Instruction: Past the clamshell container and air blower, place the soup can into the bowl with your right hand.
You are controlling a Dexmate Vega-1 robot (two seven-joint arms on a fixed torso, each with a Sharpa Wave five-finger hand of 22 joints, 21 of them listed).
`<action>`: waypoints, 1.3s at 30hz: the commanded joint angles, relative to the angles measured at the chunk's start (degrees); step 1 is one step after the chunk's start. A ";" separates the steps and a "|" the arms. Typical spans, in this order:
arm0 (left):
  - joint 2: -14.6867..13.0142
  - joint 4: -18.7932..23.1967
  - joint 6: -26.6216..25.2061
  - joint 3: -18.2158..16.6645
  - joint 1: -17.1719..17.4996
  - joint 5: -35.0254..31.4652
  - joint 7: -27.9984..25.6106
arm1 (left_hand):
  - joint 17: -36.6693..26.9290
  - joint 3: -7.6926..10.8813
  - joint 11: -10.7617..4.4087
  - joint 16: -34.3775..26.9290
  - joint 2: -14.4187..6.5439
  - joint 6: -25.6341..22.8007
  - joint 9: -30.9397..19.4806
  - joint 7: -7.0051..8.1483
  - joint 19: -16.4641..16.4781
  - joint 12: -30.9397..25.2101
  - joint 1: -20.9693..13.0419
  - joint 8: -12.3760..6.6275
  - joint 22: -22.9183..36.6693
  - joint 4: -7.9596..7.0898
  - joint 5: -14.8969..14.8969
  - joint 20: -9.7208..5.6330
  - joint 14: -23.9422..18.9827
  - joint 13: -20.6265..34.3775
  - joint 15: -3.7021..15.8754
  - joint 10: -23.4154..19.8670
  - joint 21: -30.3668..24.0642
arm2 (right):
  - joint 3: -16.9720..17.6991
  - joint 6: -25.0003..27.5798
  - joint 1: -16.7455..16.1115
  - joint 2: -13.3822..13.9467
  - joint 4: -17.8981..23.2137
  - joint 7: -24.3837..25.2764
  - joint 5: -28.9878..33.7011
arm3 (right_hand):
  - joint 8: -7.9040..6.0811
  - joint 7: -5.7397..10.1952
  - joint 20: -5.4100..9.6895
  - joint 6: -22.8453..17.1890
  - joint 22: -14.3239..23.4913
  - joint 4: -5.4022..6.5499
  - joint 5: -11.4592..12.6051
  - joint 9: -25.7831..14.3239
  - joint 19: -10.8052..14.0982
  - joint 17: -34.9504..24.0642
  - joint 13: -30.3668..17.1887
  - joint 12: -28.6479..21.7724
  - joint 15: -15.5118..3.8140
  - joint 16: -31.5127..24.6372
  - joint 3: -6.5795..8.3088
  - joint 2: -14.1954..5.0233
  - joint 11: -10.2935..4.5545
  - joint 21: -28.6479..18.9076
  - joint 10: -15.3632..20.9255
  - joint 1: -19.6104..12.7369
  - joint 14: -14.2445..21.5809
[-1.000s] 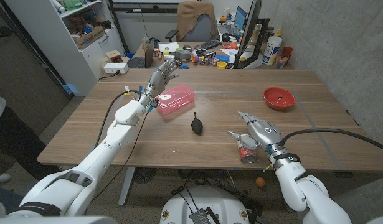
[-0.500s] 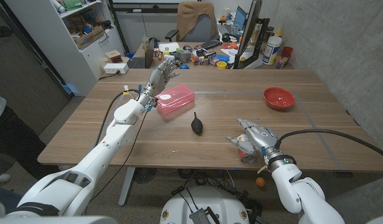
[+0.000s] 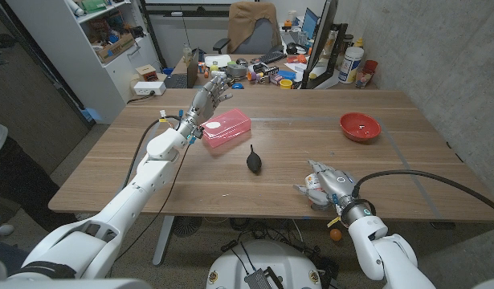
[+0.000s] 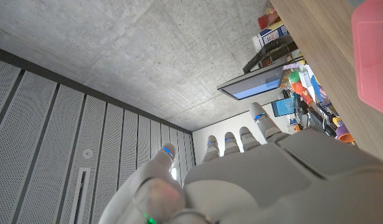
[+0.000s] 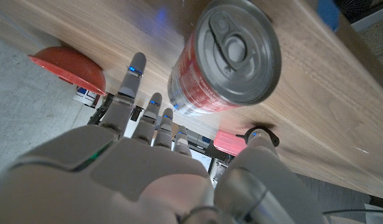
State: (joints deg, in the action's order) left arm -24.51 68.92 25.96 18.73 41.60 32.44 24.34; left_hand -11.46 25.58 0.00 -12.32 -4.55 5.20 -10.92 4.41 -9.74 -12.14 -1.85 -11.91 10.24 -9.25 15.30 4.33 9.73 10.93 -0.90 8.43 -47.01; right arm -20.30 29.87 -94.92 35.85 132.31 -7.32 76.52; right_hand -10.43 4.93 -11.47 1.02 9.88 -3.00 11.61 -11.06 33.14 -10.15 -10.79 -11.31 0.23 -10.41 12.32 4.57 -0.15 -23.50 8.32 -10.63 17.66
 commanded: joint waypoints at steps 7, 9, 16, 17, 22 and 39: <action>-0.17 0.12 0.49 -0.42 0.08 0.33 0.37 | -0.04 -0.20 -0.07 0.02 -0.94 -0.26 -0.13 -0.03 -7.93 -0.27 -0.65 -0.24 0.29 0.08 0.60 0.43 -0.11 0.14 -0.02 -0.33 0.43 | 0.36 4.92 0.77 -3.44 -1.26 -10.91 6.24 | -0.59 -1.40 5.26 4.07 0.49 -1.60 1.34 -0.30 13.53 -0.15 -0.18 -0.23 -2.63 -1.41 -1.28 1.95 0.09 -2.45 -2.39 -2.27 7.86; -0.16 0.12 0.54 -0.42 0.08 0.36 0.42 | -0.04 -0.23 -0.07 0.01 -0.94 -0.32 -0.13 -0.05 -7.92 -0.26 -0.64 -0.24 0.29 0.07 0.60 0.46 -0.17 0.14 -0.04 -0.31 0.45 | 0.40 4.92 0.92 -3.72 -1.36 -11.51 6.63 | -0.67 -1.61 9.05 4.81 0.51 -2.18 1.68 -0.33 18.14 -0.28 -0.17 -0.39 -4.08 -1.73 -1.56 2.17 0.16 -3.43 -2.58 -3.34 10.92; -0.06 0.25 0.96 -0.45 0.13 0.48 0.64 | -0.04 -0.40 0.23 -0.02 -0.88 -0.54 -0.13 0.00 -7.84 -0.27 -0.52 -0.25 0.31 -0.03 0.61 0.59 -0.30 0.14 -0.06 -0.44 0.53 | 0.70 5.06 1.95 -5.07 -2.05 -13.97 8.28 | -1.14 -2.55 22.22 6.36 2.56 -4.20 3.58 -0.41 34.10 -1.56 -0.11 -1.03 -12.68 -7.30 -1.93 1.55 -0.70 -9.16 -0.95 -9.29 35.37; -0.05 0.28 0.98 -0.46 0.14 0.48 0.59 | -0.04 -0.42 0.15 -0.04 -0.87 -0.56 -0.13 0.04 -7.83 -0.26 -0.50 -0.25 0.32 -0.04 0.61 0.54 -0.36 0.14 -0.02 -0.42 0.54 | 1.04 4.86 1.94 -5.27 -1.98 -13.87 7.49 | -1.27 -2.83 23.58 6.17 3.78 -4.70 4.20 -0.41 35.84 -2.56 -0.12 -1.25 -13.07 -9.01 -1.80 1.32 -1.06 -10.83 0.30 -11.27 40.53; -0.16 0.36 0.99 -0.54 0.18 0.35 0.29 | -0.04 -0.56 0.15 0.02 -0.82 -0.65 -0.13 -0.03 -7.81 -0.27 -0.38 -0.23 0.33 -0.13 0.61 0.62 -0.26 0.13 -0.09 -0.50 0.60 | 1.63 4.40 2.02 -6.30 -2.34 -11.17 5.18 | -2.72 -4.00 23.86 1.03 7.90 -5.56 6.71 -0.55 35.96 -6.39 -0.63 -4.77 -13.22 -13.17 -1.23 0.76 -2.19 -13.42 13.78 -19.09 49.35; -0.17 -0.63 1.17 -0.65 -0.22 0.50 0.69 | -0.05 -0.97 0.13 0.14 -0.74 -0.70 -0.12 0.05 -7.84 -0.12 -0.06 -0.07 0.37 -0.32 0.65 0.61 -0.09 0.13 -0.01 -0.31 0.84 | 3.16 -0.57 1.30 -3.95 -3.25 3.78 -5.60 | -16.24 -4.23 23.99 -54.03 10.66 -4.17 10.61 -5.06 33.78 -18.67 -10.52 -25.55 -13.10 -19.46 1.49 -9.99 -1.32 -18.21 53.70 -45.43 59.75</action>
State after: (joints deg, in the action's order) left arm -24.67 69.16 26.96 18.18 41.72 32.84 24.73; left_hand -11.47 24.88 0.31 -12.31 -4.55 4.59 -10.94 4.41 -9.97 -12.14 -1.85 -11.91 10.55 -9.48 15.80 4.55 9.57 10.94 -1.05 8.12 -46.57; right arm -18.30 32.58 -93.14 30.49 129.62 -12.69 77.41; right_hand -24.96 -4.16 12.02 -39.85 20.46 -8.26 22.54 -15.14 65.77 -27.40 -20.44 -35.89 -8.53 -28.82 13.71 12.29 -0.79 -40.48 58.39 -38.91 71.61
